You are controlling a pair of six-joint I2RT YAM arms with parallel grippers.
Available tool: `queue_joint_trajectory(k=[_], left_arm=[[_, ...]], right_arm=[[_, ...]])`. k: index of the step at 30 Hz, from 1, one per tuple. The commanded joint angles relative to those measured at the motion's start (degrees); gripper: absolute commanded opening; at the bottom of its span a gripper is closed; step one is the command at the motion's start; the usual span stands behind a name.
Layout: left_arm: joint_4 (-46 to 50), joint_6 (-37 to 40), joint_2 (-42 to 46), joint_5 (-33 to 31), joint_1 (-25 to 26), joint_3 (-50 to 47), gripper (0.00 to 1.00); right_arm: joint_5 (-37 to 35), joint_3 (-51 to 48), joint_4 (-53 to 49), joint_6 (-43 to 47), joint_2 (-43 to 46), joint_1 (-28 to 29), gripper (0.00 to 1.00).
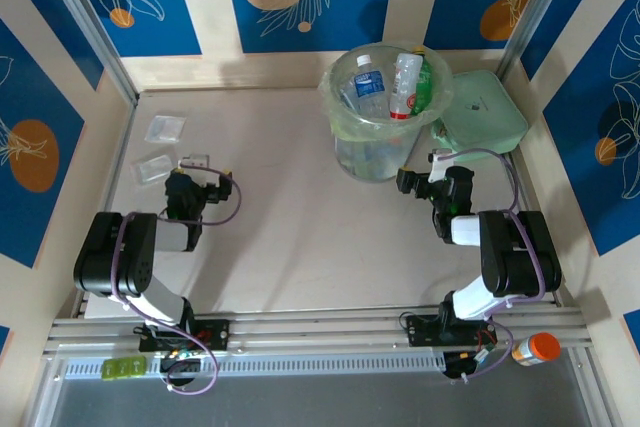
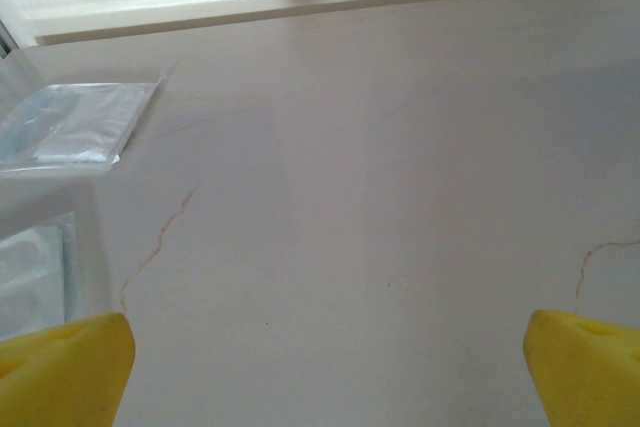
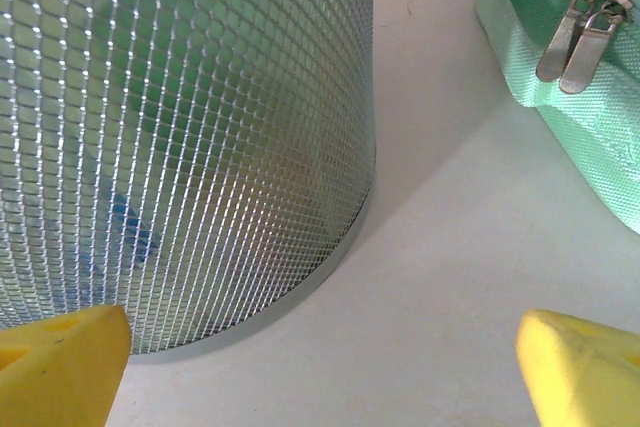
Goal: Put the plastic bottles in the bin
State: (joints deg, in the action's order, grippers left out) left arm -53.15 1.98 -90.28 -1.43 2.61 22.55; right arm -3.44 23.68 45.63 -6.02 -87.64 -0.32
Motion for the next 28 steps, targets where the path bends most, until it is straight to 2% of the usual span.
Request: queue_joint_trajectory(k=[1, 28], left_arm=[[0.4, 1.0, 0.5, 1.6, 0.5, -0.5, 0.99], [-0.2, 0.9, 0.7, 1.7, 0.5, -0.8, 0.99]], right_arm=[[-0.8, 0.3, 0.4, 0.7, 0.4, 0.4, 0.99], [-0.2, 0.4, 0.3, 0.6, 0.4, 0.1, 0.99]])
